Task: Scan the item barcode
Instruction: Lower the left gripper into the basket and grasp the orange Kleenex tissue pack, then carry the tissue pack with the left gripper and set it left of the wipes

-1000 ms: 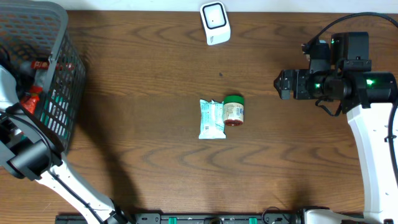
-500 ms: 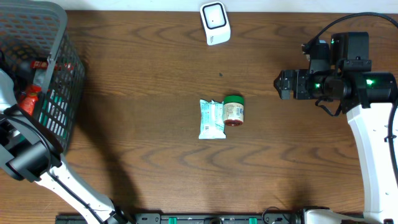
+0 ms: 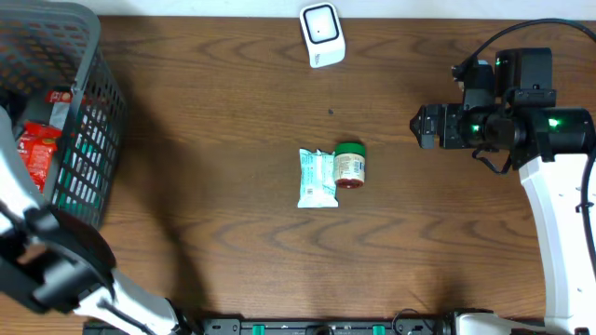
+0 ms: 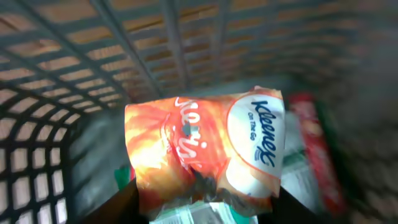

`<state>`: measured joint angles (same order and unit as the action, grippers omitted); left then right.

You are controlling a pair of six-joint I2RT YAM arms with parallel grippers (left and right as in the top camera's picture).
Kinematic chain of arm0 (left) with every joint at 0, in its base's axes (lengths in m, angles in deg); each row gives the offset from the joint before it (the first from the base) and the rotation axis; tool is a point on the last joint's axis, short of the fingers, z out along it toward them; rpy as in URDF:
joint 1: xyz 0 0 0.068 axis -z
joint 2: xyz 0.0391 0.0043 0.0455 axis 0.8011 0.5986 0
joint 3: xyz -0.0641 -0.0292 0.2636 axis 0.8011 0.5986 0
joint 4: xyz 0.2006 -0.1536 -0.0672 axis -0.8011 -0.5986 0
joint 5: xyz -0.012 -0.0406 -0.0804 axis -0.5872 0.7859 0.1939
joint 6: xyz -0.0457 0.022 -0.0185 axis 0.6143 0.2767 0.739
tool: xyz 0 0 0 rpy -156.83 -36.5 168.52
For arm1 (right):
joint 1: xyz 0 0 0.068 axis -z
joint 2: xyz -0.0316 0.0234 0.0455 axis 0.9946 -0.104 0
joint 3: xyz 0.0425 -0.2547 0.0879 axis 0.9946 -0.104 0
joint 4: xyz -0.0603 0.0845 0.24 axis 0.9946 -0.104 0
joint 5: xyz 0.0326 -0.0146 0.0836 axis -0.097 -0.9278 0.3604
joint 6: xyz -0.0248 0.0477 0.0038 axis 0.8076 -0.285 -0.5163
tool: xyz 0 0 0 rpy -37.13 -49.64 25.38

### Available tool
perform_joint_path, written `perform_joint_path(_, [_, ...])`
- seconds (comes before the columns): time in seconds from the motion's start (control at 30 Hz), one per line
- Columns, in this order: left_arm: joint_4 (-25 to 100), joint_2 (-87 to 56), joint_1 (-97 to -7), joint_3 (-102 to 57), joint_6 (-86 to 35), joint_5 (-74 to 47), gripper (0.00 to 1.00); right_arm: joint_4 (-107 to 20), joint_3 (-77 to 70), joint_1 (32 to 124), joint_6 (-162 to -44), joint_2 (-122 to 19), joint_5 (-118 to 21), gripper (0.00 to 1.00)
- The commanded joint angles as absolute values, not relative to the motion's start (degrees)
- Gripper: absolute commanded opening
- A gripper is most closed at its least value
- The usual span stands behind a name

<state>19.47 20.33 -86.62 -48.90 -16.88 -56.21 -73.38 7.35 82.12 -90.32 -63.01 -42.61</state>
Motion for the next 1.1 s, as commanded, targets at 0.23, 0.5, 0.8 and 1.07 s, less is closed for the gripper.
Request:
perform_joint_path(0.23, [9.1,1.7,-72.4,-49.0,-17.6,-39.2,0.54,-73.4,8.0,82.5,-90.9,-63.1,-42.0,0.99])
perform_joint_path(0.5, [-0.9,2.3,-52.9,-46.0,-17.6,-38.1,0.54,-73.4,8.0,82.5,-90.9,-63.1,-42.0,0.99])
perform_joint_path(0.8, [7.3,8.4,-34.9,-27.2,-16.9,-38.1,0.54,-73.4,8.0,82.5,-90.9,-63.1,-42.0,0.99])
perform_joint_path(1.07, [16.2,15.8,-28.1,-21.1,-16.5,-38.1,0.61,-73.4,8.0,82.5,-90.9,-63.1,-42.0,0.99])
